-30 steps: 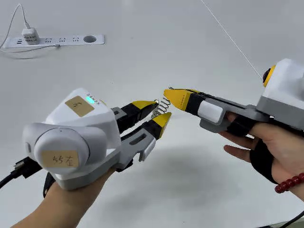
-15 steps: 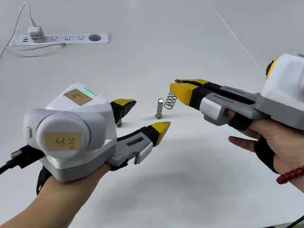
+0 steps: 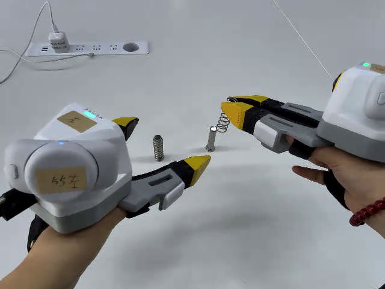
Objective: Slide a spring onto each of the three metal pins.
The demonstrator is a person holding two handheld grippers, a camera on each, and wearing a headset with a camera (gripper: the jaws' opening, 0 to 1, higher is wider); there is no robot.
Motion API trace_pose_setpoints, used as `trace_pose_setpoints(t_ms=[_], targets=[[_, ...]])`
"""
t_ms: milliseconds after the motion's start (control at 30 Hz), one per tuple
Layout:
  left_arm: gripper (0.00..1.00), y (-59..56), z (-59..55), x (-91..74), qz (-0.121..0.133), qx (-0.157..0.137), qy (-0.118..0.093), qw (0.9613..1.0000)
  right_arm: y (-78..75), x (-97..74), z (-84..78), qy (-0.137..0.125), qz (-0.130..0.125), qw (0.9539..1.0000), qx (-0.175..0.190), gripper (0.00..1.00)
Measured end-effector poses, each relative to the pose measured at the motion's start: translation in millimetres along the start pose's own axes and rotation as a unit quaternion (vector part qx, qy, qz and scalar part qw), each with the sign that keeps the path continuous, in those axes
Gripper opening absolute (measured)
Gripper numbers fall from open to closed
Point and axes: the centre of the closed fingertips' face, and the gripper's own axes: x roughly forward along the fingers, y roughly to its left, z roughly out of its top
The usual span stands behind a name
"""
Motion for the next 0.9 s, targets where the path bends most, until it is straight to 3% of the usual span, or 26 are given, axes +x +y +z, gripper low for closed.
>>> trace_pose_setpoints(t_ms=[667, 900], targets=[[0.96, 36.0, -10.2, -22.1, 0.050, -0.017, -0.003, 0.9986, -17.5, 18.4, -11.9, 0.014, -0.035, 0.9991, -0.019, 0.11], [1.00, 40.9, -19.6, -26.4, 0.049, -0.027, 0.008, 0.9984, -23.2, 26.3, -16.0, 0.018, -0.043, 0.9986, -0.024, 0.11]])
